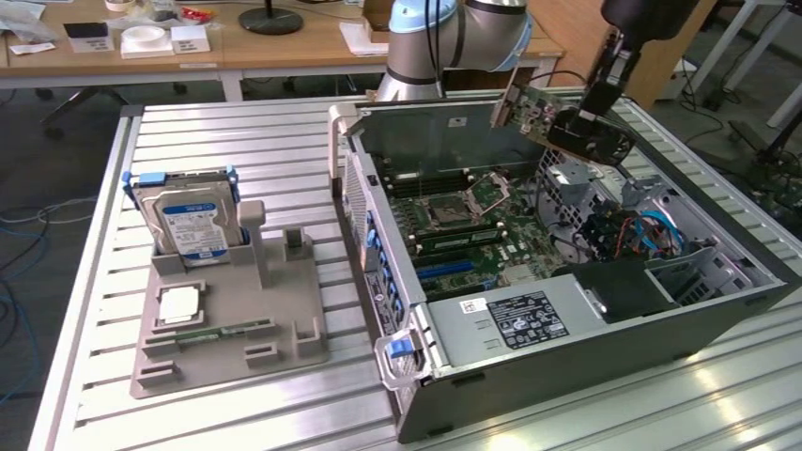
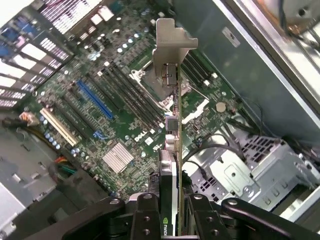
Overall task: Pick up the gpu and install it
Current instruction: 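Insert the gpu into the slot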
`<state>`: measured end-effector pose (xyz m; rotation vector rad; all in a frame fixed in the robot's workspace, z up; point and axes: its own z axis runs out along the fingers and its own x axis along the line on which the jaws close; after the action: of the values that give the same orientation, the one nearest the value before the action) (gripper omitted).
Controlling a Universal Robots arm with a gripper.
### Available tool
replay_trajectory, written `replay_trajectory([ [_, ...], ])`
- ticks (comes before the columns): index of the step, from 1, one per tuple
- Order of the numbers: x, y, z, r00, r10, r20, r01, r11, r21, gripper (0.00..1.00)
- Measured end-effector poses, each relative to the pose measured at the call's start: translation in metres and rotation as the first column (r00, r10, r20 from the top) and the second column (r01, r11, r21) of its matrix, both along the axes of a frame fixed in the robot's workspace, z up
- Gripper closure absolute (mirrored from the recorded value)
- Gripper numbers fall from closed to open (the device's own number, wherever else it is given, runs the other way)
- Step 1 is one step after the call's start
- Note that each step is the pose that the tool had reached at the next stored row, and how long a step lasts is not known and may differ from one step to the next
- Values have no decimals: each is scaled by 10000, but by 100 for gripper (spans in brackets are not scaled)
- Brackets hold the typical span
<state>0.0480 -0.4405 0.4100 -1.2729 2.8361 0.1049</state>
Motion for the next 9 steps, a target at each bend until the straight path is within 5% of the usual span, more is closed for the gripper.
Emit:
replay_trajectory([
  [4, 0, 0, -6, 9975, 710, 0, -710, 9975, 0, 73],
  [9, 0, 0, -13, 9871, 1599, 0, -1599, 9871, 0, 73],
])
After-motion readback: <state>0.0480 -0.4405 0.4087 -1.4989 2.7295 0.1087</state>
